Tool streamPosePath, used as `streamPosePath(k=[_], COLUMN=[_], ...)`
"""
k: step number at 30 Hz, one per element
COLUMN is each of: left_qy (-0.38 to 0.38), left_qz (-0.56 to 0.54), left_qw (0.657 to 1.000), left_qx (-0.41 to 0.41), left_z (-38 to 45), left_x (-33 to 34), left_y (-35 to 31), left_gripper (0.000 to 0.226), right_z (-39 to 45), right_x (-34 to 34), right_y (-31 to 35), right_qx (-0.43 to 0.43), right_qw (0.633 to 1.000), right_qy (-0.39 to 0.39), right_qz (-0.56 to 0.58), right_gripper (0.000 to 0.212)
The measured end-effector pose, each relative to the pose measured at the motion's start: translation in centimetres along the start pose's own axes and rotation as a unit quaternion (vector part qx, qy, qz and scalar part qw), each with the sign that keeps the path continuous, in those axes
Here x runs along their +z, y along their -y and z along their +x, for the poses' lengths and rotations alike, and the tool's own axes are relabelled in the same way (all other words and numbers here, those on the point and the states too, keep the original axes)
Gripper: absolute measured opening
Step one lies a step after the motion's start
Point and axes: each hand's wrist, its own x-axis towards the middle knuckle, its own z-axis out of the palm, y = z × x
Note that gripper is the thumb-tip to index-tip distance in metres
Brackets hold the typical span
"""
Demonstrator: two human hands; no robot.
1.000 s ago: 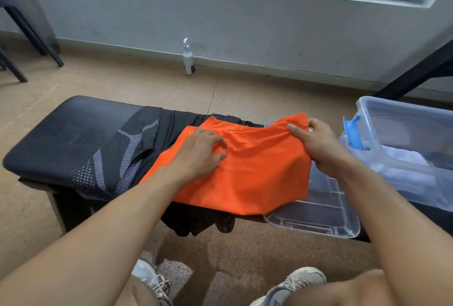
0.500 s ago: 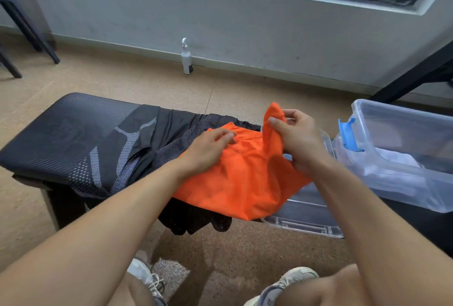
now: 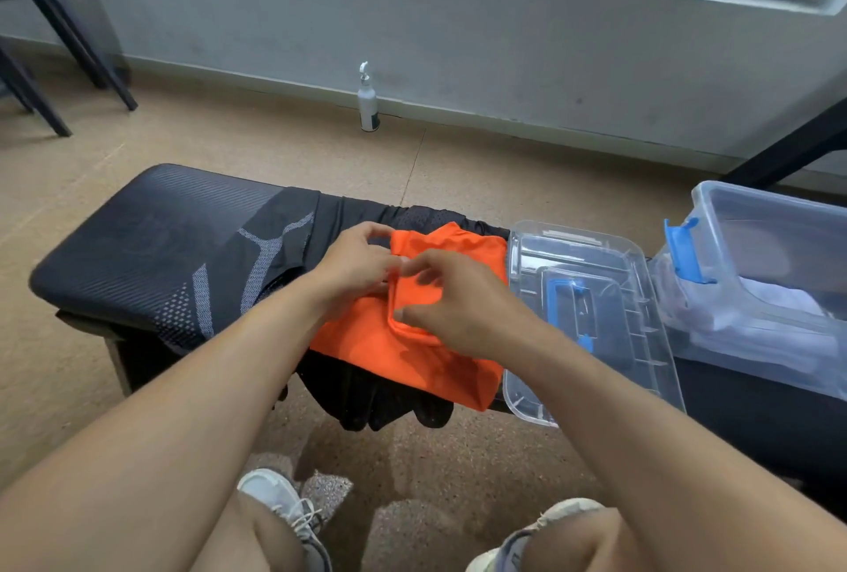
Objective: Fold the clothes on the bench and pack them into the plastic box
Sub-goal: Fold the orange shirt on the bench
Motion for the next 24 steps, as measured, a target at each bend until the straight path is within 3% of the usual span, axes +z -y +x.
streamPosePath(k=[2,3,5,7,11,17,21,24], left_qy=[-0.015,-0.022,-0.034,-0.046,-0.078,-0.116,-0.195,-0.204], left_qz=[0.023,0.026,0.032,0.038,0.065,0.078,0.049,0.128], left_qw=[1.000,0.999,0.999,0.997,0.991,0.985,0.972,0.955], left_qx=[0.008,0.011,0.023,0.045,0.088,0.104,0.119,0.170], left_z=[0.4,0.7,1.0,1.1,1.5,1.7,1.6,1.0], left_x=[0.0,0.0,0.1,0.1,0.0,-1.3,-2.8,-3.4], left_y=[0.2,0.3,0.3,0.1,-0.2,-0.2,-0.3,-0.7], left_gripper=[0.044,0.045,0.045,0.043,0.041,0.043,0.048,0.041], right_z=[-1.1,-1.5,-2.2,-2.6,-2.9,-3.2,-3.6,-3.8], right_x=[-0.9,-1.1,-0.6,0.5,3.7,7.0,6.1,6.6], right_y=[-0.7,-1.0,-1.5,-1.5,0.3,1.1,-0.2,-1.9], right_qx=[0.033,0.060,0.081,0.047,-0.016,-0.095,-0.134,-0.131], right_qw=[0.995,0.989,0.976,0.983,1.000,0.991,0.975,0.963], right_qy=[0.003,0.029,0.079,0.066,-0.002,0.084,-0.003,0.022], right_qz=[-0.090,-0.131,-0.184,-0.162,-0.024,-0.037,-0.175,-0.236], right_gripper=[0.078,0.081,0.061,0.033,0.029,0.044,0.050,0.069])
